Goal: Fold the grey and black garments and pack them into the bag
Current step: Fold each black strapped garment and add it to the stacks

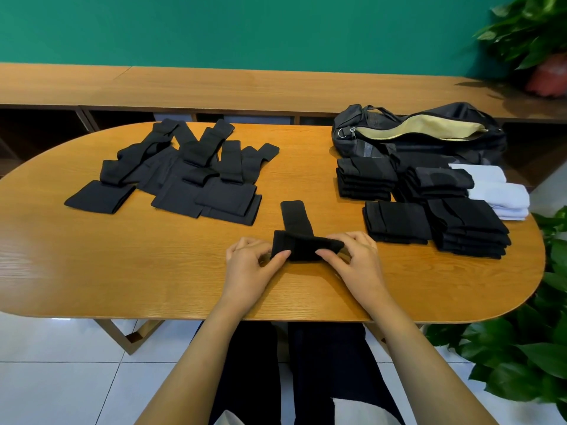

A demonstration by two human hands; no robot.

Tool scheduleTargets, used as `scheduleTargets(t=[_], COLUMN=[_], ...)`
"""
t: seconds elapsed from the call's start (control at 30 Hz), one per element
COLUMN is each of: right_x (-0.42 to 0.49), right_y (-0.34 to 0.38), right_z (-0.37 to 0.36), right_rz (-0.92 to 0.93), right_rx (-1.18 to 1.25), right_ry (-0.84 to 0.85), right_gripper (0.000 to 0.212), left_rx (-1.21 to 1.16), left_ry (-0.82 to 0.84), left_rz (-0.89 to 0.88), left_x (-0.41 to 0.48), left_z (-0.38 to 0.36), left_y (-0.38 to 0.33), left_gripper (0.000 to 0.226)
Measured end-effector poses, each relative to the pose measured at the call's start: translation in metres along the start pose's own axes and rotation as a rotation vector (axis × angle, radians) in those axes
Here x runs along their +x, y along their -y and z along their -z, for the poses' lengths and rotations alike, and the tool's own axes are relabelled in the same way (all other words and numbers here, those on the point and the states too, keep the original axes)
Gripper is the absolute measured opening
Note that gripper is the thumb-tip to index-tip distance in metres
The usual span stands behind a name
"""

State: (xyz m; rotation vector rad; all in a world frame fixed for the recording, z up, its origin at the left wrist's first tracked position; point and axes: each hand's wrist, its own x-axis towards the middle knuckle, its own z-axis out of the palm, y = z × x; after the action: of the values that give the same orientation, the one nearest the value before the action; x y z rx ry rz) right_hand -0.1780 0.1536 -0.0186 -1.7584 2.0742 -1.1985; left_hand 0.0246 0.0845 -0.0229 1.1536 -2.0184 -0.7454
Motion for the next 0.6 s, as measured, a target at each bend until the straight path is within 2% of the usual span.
scheduleTargets(t=[0.1,0.17,0.23,0.3,0.37,0.47,0.6], right_x=[0.0013,0.0021,0.0019,0.0016,0.0015,0.0020,0.0022], right_y=[-0.0035,-0.0058,-0.0072,-0.0078,-0.0076,-0.0072,-0.0093], right_z=[-0.0018,-0.0030,-0.0039,-0.0041,-0.0041,-0.0047,-0.0057], right_rz=[0.015,0.027,0.008,-0.005,-0.016,-0.041,-0.060], right_rx=[-0.051,-0.062,-0.054,-0.057,-0.064,-0.062,-0.062], right_ry=[0.025,0.001,-0.018,-0.028,-0.036,-0.037,-0.037], right_gripper=[0.029,0.016,0.014,0.013,0.016,0.030,0.035], left_rx=[-0.027,0.010,0.072,0.108,0.097,0.074,0.101], left_ry=[-0.047,-0.061,-0.077,-0.091,-0.100,-0.106,-0.109], left_rz=[0.040,0.034,0.014,0.024,0.053,0.087,0.105], left_x=[0.0010,0.0008,-0.0001,0.0001,0.0003,0.0003,0.0006], left_z=[0.0000,-0.0007,-0.0011,-0.0008,-0.0007,-0.0011,-0.0014], left_y=[0.0010,0.0002,-0.0006,-0.0010,-0.0017,-0.0025,-0.0033], left_gripper=[0.040,0.022,0.010,0.009,0.019,0.054,0.062])
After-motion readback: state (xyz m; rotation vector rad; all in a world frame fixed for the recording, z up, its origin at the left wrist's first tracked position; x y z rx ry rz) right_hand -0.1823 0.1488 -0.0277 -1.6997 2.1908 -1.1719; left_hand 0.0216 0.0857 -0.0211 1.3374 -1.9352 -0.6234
